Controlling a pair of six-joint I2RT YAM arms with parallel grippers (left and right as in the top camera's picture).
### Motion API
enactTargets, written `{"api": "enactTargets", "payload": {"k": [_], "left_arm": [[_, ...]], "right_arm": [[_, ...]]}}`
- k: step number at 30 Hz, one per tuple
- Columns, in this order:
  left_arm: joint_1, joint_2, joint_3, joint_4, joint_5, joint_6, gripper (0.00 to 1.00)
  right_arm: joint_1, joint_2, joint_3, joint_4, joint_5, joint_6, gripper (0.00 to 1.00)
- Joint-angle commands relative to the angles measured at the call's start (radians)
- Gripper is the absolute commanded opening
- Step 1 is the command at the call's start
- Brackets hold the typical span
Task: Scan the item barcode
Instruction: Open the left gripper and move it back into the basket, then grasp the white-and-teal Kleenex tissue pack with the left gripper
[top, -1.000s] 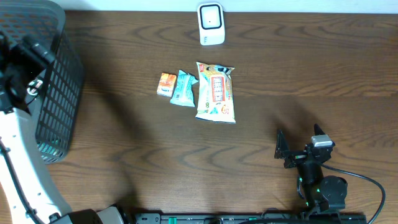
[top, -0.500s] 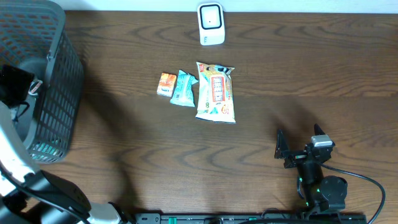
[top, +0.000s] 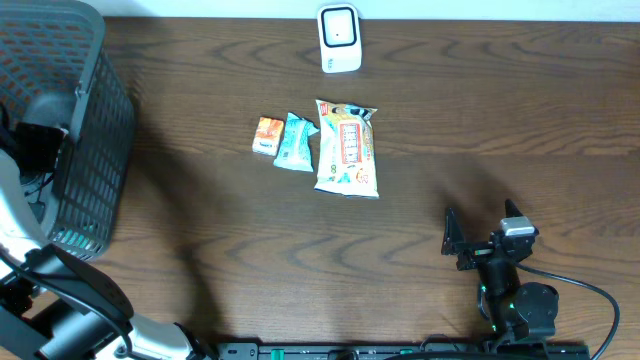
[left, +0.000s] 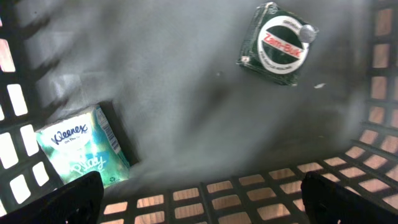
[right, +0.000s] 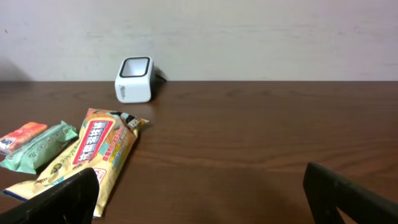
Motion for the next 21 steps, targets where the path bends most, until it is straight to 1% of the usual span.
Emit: {"api": "enactTargets", "payload": {"k": [1,4,7,16,21], "left_arm": [[0.002,0.022,-0.007,-0.006,-0.053,-0.031,1.0],[0.002,0.045,-0.007,-0.007,-0.134,-0.048,1.0],[0.002,0.068,-0.007,-0.01,-0.173,-0.05,1.0],[0.002,0.134,-0.007,-0.054,-0.172,-0.066,1.0],[0.002,0.134,-0.007,-0.111,-0.173,-0.164,1.0]], "right_arm": [[-0.006,-0.005,-0.001,-0.004,-0.003,0.002,0.99],[-0.006,-0.005,-0.001,-0.004,-0.003,0.002,0.99],[-0.006,-0.005,-0.001,-0.004,-0.003,0.002,0.99],[-0.006,-0.005,-0.001,-0.004,-0.003,0.002,0.99],[-0.006,-0.005,-0.001,-0.004,-0.003,0.002,0.99]]}}
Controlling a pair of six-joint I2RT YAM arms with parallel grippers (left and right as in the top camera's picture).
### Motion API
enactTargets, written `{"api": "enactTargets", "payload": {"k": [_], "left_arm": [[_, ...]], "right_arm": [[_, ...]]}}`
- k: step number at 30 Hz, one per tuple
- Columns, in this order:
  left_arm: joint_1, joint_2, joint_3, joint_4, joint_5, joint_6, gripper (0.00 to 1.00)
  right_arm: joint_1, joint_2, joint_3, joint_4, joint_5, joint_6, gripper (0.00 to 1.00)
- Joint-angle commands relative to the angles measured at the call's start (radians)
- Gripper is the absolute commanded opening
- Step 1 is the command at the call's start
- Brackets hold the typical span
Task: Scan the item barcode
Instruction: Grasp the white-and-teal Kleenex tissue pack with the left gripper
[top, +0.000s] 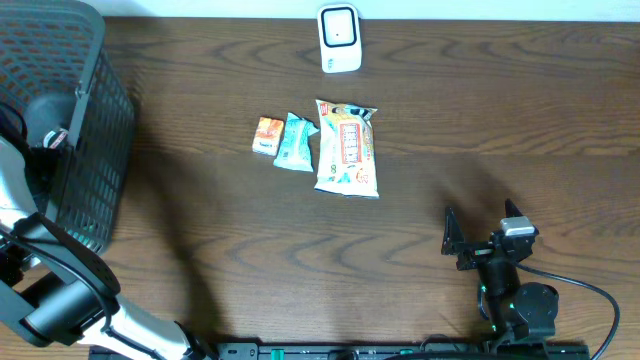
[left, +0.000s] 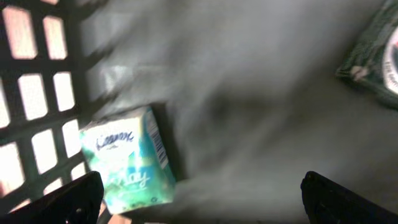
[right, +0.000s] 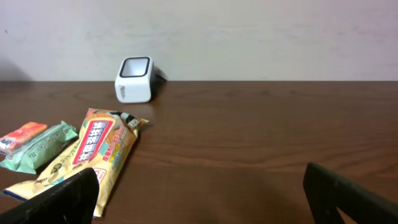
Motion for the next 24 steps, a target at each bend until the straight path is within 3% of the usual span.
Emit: {"api": "enactTargets", "payload": {"k": [1,7,24], "left_arm": [[0.002,0.002,-0.006,-0.047,-0.021,-0.104,1.0],[0.002,0.002,-0.039,-0.04,-0.085,-0.179,1.0],[0.002,0.006,-0.154,0.087,-0.085,-0.185,1.0]], "right_arm": [[-0.006,-0.005,-0.001,-0.004,-0.003,0.002,0.99],[-0.006,-0.005,-0.001,-0.004,-0.003,0.002,0.99],[-0.006,-0.005,-0.001,-0.004,-0.003,0.002,0.99]]}}
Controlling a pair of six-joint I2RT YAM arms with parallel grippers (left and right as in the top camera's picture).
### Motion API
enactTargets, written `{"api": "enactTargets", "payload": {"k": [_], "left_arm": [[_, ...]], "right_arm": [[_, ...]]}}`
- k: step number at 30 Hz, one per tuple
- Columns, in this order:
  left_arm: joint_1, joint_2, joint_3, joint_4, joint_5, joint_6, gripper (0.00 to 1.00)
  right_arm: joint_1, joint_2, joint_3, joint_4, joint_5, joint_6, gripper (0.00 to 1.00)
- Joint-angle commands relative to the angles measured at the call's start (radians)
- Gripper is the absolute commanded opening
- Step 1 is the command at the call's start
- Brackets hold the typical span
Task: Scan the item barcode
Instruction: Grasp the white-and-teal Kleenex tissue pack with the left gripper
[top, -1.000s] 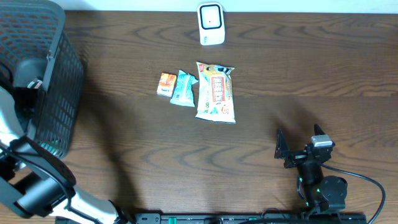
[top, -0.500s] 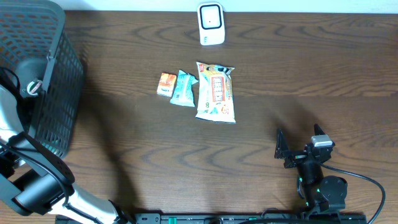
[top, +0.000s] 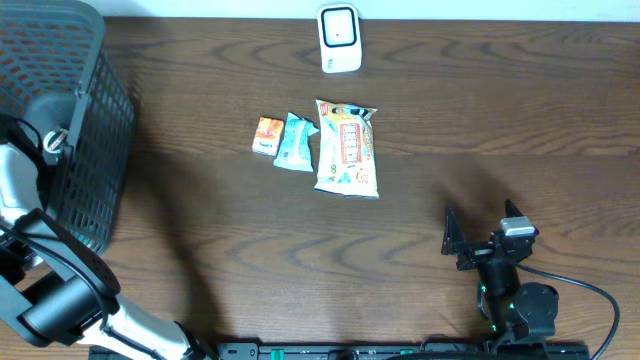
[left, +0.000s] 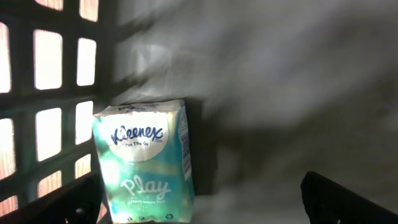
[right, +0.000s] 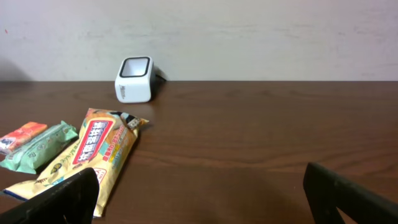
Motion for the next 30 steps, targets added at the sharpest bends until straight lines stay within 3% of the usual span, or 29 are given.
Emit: {"api": "enactTargets", "payload": {"k": [1,30], "left_arm": [[0.002,0.008,-0.027,0.018,-0.024,-0.017,1.0],[0.002,0.098,-0.042,0.0,-0.048,-0.017,0.98]], "right_arm": [[-0.006,-0.005,-0.001,-0.004,-0.003,0.002,0.99],[-0.006,-0.005,-0.001,-0.004,-0.003,0.002,0.99]]}}
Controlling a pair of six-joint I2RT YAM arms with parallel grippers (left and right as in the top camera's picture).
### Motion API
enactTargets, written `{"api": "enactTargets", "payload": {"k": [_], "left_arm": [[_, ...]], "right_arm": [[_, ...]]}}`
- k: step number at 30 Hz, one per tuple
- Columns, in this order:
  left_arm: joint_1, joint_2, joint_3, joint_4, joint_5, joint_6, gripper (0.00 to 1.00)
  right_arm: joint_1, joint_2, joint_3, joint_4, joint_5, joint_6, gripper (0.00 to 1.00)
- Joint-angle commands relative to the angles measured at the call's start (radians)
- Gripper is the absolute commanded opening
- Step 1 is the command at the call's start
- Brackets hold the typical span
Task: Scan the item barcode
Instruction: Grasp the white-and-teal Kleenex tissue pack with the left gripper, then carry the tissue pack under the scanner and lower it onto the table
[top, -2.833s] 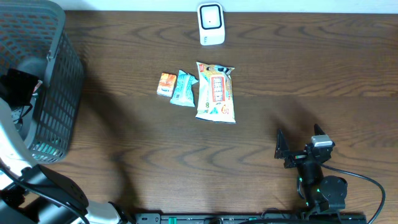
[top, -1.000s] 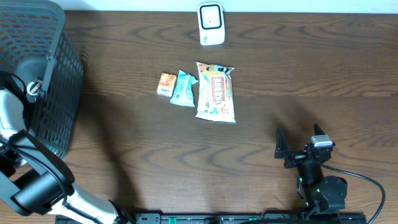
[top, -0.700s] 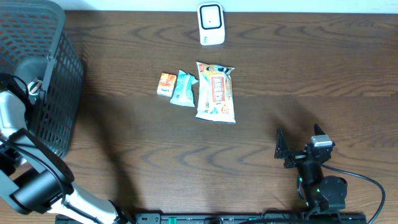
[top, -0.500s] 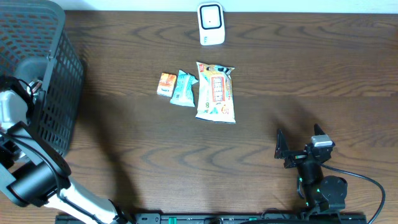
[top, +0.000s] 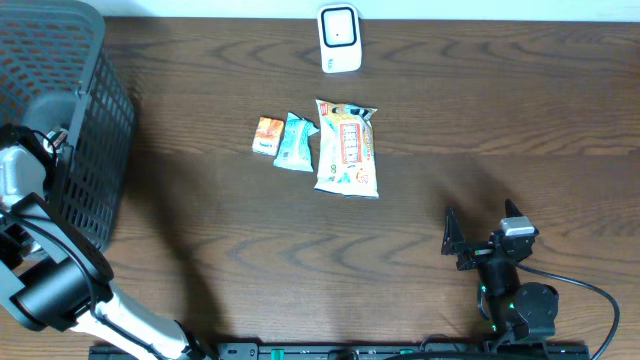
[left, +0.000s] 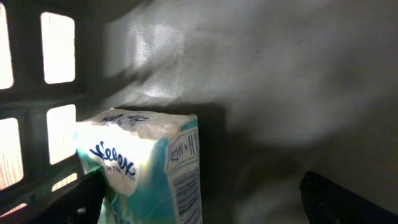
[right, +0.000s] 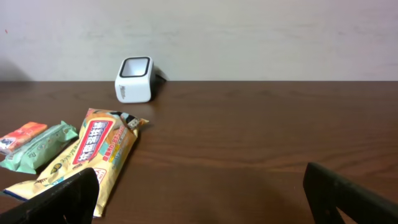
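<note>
A teal and white Kleenex tissue pack (left: 140, 168) lies on the grey basket floor, close against the slotted wall, with a barcode on its right side. My left gripper (left: 204, 211) is open low over it, and the pack sits between the fingers, nearer the left one. The white barcode scanner (top: 339, 38) stands at the table's far edge, also seen as the scanner (right: 134, 79) in the right wrist view. My right gripper (right: 202, 205) is open and holds nothing, low over the table at the front right.
The dark mesh basket (top: 70, 120) stands at the left end, with my left arm reaching into it. An orange packet (top: 267, 134), a teal packet (top: 296, 141) and a yellow snack bag (top: 346, 147) lie mid-table, in front of the scanner.
My left gripper has come closer to the Kleenex pack, which now looks larger and shows its barcode side. The right arm and the items on the table have not moved.
At first my left gripper was over the basket floor, with the Kleenex pack at lower left and a dark green Zam-Buk box at upper right. It then shifted toward the pack, and the box left the view. Now the open jaws straddle the pack.
</note>
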Motion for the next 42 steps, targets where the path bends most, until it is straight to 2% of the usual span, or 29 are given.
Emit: {"api": "enactTargets", "payload": {"k": [1,3,8,9,12,13,21,25,35,42], "left_arm": [[0.002,0.013,-0.011,-0.007,-0.027,-0.017,0.94],[0.002,0.013,-0.012,-0.006,-0.027,-0.017,0.92],[0.002,0.013,-0.027,0.016,-0.027,-0.016,0.75],[0.002,0.013,-0.027,0.016,-0.027,-0.016,0.68],[0.002,0.013,-0.027,0.011,-0.026,-0.015,0.36],[0.002,0.013,-0.027,0.008,-0.026,-0.015,0.31],[0.002,-0.032,0.041,-0.027,-0.026,-0.012,0.19],[0.002,-0.123,0.09,-0.026,-0.026,-0.012,0.08],[0.0,-0.488,0.114,0.061,0.013,-0.013,0.07],[-0.019,-0.709,0.114,0.252,0.035,-0.013,0.08]], "right_arm": [[-0.006,-0.005,-0.001,-0.004,-0.003,0.002,0.99],[-0.006,-0.005,-0.001,-0.004,-0.003,0.002,0.99],[-0.006,-0.005,-0.001,-0.004,-0.003,0.002,0.99],[-0.006,-0.005,-0.001,-0.004,-0.003,0.002,0.99],[-0.006,-0.005,-0.001,-0.004,-0.003,0.002,0.99],[-0.006,-0.005,-0.001,-0.004,-0.003,0.002,0.99],[-0.006,-0.005,-0.001,-0.004,-0.003,0.002,0.99],[-0.006,-0.005,-0.001,-0.004,-0.003,0.002,0.99],[-0.006,-0.005,-0.001,-0.004,-0.003,0.002,0.99],[-0.006,-0.005,-0.001,-0.004,-0.003,0.002,0.99]]}}
